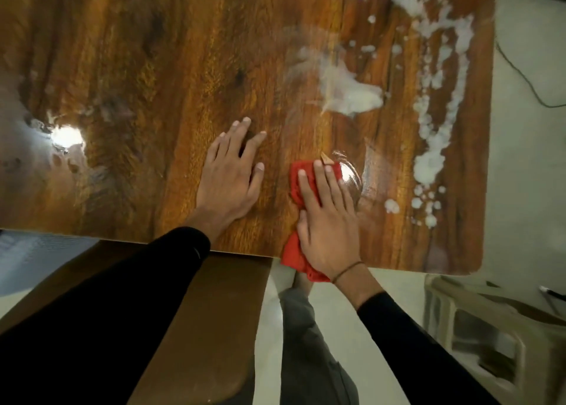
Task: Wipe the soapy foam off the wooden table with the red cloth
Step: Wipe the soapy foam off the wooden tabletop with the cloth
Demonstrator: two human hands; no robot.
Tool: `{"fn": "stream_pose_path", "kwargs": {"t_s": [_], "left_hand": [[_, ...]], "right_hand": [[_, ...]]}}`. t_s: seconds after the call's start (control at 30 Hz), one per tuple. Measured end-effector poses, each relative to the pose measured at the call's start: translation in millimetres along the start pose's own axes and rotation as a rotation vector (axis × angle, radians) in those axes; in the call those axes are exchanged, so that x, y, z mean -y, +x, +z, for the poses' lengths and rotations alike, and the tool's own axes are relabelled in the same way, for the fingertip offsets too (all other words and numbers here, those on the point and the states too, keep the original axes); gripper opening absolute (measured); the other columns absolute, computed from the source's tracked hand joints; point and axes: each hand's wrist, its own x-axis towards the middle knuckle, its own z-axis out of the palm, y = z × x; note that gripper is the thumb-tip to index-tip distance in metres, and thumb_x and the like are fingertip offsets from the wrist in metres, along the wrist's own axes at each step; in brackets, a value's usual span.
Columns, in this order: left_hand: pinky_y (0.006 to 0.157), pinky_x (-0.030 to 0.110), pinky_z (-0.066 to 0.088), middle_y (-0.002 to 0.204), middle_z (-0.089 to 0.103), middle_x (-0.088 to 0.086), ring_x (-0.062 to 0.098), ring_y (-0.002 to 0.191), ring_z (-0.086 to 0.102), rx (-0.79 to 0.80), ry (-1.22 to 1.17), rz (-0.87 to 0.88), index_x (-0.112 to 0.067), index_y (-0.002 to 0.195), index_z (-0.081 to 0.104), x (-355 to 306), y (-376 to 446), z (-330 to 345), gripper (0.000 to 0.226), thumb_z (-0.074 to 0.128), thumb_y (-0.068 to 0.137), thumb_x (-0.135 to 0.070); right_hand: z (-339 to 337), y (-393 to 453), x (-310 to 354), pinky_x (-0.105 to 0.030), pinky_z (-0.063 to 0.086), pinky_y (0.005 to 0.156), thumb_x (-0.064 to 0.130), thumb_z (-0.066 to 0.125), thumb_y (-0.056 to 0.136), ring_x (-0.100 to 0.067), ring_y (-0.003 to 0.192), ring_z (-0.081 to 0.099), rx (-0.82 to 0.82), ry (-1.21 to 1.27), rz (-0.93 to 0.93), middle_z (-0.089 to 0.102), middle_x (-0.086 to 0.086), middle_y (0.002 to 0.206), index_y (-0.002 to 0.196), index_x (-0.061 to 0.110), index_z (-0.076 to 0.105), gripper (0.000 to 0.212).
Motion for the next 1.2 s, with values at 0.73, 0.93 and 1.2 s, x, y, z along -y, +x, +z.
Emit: {"fn": "stream_pose_path", "kwargs": {"t_s": [0.73, 0.93, 1.2], "left_hand": [[0.133, 0.053, 0.022, 0.179, 0.028, 0.01, 0.033, 0.167, 0.026, -0.003, -0.015, -0.009, -0.019, 0.166, 0.043, -2.9, 3.1, 0.0, 0.07, 0.053, 0.104, -0.052], [0.132, 0.055, 0.023, 0.18, 0.027, 0.013, 0.036, 0.166, 0.027, 0.027, -0.001, -0.01, -0.017, 0.167, 0.042, -5.4, 3.6, 0.9, 0.073, 0.05, 0.104, -0.054], [0.136, 0.056, 0.013, 0.182, 0.02, 0.015, 0.036, 0.169, 0.021, 0.021, -0.008, -0.168, -0.015, 0.171, 0.033, -84.8, 0.3, 9.5, 0.078, 0.041, 0.107, -0.059]], "right_hand": [[-10.9, 20.4, -62.1, -0.053, 0.012, 0.142, 0.035, 0.04, 0.114, -0.028, 0.175, 0.002, 0.0, 0.026, 0.018, 0.004, -0.012, 0.188, 0.181, 0.018, 0.011, 0.074], [-25.0, -12.1, -140.9, -0.054, 0.011, 0.142, 0.035, 0.033, 0.114, -0.028, 0.175, 0.006, -0.011, 0.024, 0.254, 0.009, -0.011, 0.188, 0.181, 0.02, 0.014, 0.071], [-40.7, 69.4, -157.7, -0.053, 0.012, 0.141, 0.031, 0.037, 0.116, -0.032, 0.175, 0.007, -0.053, 0.021, 0.218, 0.01, -0.016, 0.187, 0.18, 0.014, 0.017, 0.069]]}}
